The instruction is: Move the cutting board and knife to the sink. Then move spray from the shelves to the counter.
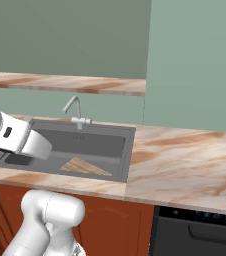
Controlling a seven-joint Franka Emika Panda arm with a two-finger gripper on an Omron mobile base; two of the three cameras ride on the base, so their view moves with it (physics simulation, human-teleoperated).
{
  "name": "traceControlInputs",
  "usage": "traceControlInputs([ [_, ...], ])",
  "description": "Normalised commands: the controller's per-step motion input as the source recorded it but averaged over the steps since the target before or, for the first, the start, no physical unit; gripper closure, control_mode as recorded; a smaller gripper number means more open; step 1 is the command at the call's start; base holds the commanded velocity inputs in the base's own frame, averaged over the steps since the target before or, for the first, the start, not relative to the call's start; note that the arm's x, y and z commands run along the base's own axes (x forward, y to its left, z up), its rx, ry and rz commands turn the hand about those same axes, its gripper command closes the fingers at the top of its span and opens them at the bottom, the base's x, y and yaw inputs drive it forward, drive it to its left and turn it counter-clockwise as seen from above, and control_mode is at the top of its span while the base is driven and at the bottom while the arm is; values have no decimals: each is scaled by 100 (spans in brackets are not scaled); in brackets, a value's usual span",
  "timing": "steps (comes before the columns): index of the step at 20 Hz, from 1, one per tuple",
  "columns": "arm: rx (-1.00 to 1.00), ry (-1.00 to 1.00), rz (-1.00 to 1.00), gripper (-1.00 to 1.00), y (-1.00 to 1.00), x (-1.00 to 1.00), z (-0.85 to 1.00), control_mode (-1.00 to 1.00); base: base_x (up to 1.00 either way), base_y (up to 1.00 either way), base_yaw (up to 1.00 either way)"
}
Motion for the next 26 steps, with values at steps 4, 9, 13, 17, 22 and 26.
traceControlInputs([
  [4, 0, 0, 0, -100, 0, 0, 0, 100, -37, -29, 1],
  [9, 0, 0, 0, -100, 0, 0, 0, 100, -100, -99, -28],
  [13, 0, 0, 0, -100, 0, 0, 0, 100, -91, -77, -49],
  [17, 0, 0, 0, -100, 0, 0, 0, 100, -33, -51, -74],
  [22, 0, 0, 0, -100, 0, 0, 0, 100, 0, -27, -93],
  [26, 0, 0, 0, -100, 0, 0, 0, 100, 0, -13, -95],
])
